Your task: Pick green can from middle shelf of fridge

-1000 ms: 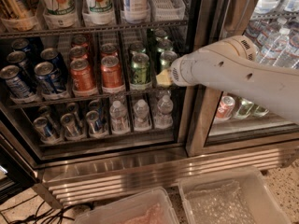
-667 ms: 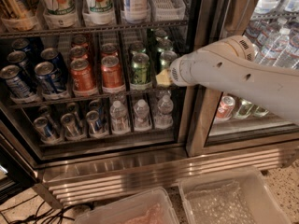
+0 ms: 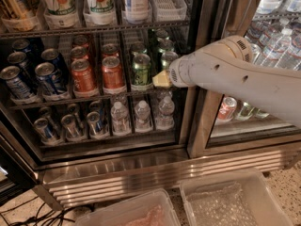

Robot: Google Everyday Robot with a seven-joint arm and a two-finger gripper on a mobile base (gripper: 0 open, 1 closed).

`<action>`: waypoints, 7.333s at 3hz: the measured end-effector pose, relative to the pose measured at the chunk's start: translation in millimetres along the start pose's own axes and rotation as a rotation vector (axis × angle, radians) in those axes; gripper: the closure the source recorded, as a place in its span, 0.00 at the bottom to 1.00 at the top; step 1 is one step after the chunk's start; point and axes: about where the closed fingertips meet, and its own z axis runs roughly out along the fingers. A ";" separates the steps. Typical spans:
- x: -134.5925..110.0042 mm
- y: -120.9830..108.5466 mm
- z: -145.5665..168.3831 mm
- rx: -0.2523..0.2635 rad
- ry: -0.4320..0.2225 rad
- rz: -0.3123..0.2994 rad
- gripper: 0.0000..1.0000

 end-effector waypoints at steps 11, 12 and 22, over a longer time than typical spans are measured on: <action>-7.6 -5.1 13.2 0.085 -0.016 -0.009 0.34; -8.4 -1.3 13.8 0.086 -0.017 -0.009 0.35; -17.1 -5.4 12.7 0.160 -0.059 0.053 0.33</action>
Offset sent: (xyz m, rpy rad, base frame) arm 0.0591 -0.0297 0.0016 -0.0480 -0.0425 -0.0538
